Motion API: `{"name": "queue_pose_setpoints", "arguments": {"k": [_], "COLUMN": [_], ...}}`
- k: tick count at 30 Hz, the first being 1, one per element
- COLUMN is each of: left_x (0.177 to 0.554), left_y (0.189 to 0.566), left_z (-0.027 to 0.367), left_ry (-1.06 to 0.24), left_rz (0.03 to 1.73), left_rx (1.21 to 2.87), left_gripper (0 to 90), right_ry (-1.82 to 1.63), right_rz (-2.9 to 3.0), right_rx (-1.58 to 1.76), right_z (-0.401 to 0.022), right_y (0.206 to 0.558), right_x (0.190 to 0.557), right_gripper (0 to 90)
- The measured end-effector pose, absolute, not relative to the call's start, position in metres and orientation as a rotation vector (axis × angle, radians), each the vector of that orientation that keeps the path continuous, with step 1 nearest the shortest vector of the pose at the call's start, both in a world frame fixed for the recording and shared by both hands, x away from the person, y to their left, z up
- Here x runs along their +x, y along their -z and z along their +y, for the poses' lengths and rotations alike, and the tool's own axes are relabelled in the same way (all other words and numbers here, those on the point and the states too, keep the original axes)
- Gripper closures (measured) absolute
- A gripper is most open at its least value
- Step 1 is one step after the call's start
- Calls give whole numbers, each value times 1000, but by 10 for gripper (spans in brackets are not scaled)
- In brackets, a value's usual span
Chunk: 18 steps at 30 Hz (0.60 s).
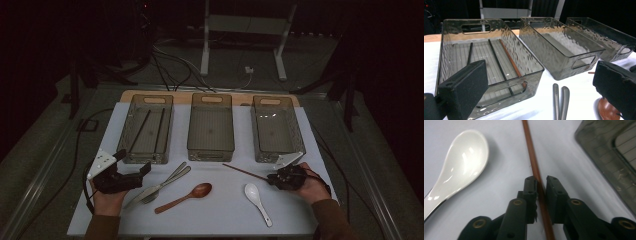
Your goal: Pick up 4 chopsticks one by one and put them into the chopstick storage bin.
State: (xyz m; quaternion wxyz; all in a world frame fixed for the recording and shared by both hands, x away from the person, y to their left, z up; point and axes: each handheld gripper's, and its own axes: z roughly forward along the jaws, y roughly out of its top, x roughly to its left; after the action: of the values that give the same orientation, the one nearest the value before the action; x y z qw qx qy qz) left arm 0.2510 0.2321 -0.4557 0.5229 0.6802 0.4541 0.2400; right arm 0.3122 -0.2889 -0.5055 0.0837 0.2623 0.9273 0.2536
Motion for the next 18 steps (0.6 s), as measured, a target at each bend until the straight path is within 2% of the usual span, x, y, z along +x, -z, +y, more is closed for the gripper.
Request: {"name": "queue_pose_setpoints", "arguments": {"k": [18], "left_x": [252], "left_y": [456], "left_z": [230], "left_ry": [-574], "left_rz": [1090], "left_rx": [1638], "left_gripper": [10], "right_ry": [-751], "right_rz": [2685], "right_rx": [930], "right_z": [-306], "right_y": [506], "right_x": [288], "right_gripper": [842]}}
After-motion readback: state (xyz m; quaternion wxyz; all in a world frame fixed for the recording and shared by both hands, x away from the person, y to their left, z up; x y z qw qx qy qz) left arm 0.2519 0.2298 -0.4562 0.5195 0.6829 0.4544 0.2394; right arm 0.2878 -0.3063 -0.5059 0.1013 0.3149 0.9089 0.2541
